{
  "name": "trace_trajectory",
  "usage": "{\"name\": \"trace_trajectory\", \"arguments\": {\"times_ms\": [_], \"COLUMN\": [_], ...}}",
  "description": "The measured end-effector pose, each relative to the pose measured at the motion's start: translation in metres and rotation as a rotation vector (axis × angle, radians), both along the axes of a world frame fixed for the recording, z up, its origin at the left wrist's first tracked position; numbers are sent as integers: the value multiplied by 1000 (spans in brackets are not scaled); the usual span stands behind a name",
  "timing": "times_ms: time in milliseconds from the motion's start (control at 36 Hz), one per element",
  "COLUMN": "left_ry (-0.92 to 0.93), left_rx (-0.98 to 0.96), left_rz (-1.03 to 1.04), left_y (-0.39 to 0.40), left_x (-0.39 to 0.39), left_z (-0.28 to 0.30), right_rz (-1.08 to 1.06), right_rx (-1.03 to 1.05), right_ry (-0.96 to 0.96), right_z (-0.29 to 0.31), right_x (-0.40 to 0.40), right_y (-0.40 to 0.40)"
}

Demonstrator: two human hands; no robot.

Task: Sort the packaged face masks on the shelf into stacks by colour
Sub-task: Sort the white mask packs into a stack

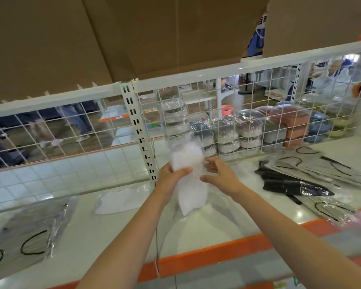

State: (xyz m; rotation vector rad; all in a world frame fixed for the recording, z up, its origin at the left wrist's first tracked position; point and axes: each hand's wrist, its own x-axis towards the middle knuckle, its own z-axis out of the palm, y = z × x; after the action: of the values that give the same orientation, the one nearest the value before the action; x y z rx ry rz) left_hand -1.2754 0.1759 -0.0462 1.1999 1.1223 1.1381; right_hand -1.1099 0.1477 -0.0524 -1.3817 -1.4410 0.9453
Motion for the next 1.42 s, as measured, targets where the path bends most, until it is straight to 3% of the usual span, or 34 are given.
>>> {"name": "trace_trajectory", "arguments": {"times_ms": [83,194,278,361,500,583,694,833,944,1111,1194,1417], "left_ry": [85,55,-255,-593,-650,-596,-436,-1,238,314,394,468], "left_rx": [-19,-38,-112,-179,-175,-177,-77,105,67,-38,-12,43], "left_rz": [0,75,151,179,184,164,201,186,134,190,202,268], "left_y": [-3,-2,0,5,13,15,17,14,5,-3,-5,-4], "left_x": [1,3,2,-3,-12,-21,-46,-69,-69,-64,-60,-81], "left_z": [-5,-5,4,16,20,24,32,18,-21,-66,-69,-54], "right_rz": [17,-4,-77,-108,-39,0,-144,-156,-160,-195,-171,-104], "right_rx": [-15,-24,-123,-309,-410,-338,-137,-117,-198,-324,-314,-307], "right_ry": [18,10,48,299,651,661,514,360,131,122,41,133], "right_z": [-4,-10,-15,-18,-10,6,16,14,-15,-54,-59,-55], "right_x": [-3,-3,1,3,2,-4,-2,6,9,14,12,-14], "right_y": [1,5,8,7,13,17,28,31,25,13,12,19]}}
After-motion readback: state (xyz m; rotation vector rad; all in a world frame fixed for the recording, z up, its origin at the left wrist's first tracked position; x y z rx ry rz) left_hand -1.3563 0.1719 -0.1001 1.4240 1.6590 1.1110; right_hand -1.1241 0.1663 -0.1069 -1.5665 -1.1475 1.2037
